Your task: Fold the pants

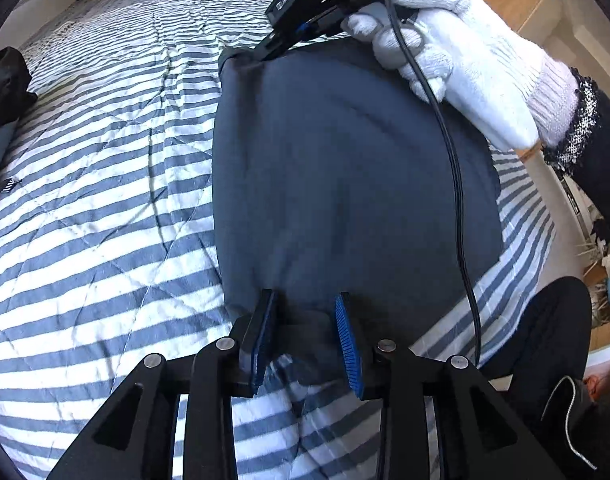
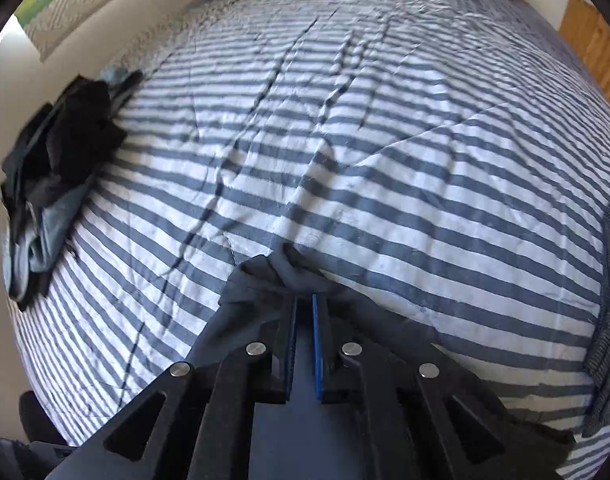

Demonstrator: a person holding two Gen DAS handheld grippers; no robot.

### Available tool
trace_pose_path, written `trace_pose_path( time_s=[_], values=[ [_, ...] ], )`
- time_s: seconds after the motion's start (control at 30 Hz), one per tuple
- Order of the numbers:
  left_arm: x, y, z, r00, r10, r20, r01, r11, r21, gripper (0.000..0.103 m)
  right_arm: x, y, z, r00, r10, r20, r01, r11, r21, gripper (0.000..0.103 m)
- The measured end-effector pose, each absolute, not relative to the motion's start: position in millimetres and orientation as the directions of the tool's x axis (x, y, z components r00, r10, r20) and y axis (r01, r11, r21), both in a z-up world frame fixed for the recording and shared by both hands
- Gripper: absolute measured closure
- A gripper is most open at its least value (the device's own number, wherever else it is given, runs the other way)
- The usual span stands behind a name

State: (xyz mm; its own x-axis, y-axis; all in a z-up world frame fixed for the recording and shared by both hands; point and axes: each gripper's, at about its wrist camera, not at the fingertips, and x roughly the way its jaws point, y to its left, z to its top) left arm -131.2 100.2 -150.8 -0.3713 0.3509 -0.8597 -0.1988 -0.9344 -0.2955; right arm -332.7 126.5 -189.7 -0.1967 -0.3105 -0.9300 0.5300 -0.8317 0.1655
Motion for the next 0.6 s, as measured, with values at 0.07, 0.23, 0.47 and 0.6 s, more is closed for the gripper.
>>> trace_pose_path(
  time_s=[0.07,0.23,0.47,0.6],
  values=[
    [-127,93,-139,-0.393,0.348,-0.851,-0.184,-0.937,-0.298,0.07,-313,143,-162,-0.257,-0.33,-0.908,0.538,-0.83,0.149,0.093],
    [-128,82,-119,-0.457,0.332,-0.825,-0.143,-0.943,-0.3,0.069,-215,200,-131,-0.257,-0.407,-0.876,0.546,-0.81,0.216,0.091],
    [-145,111,-144,-0.439,0.316,-0.841,-0.136,-0.949,-0.285,0.067,-142,281,-200,-0.272,-0.269,-0.924,0.433,-0.892,0.131,0.102],
    [-150,128,-148,-0.427,0.299,-0.853,-0.118,-0.954,-0.276,0.067,-146,323,-193,-0.278,-0.413,-0.867,0.314,-0.892,0.324,0.098]
  ],
)
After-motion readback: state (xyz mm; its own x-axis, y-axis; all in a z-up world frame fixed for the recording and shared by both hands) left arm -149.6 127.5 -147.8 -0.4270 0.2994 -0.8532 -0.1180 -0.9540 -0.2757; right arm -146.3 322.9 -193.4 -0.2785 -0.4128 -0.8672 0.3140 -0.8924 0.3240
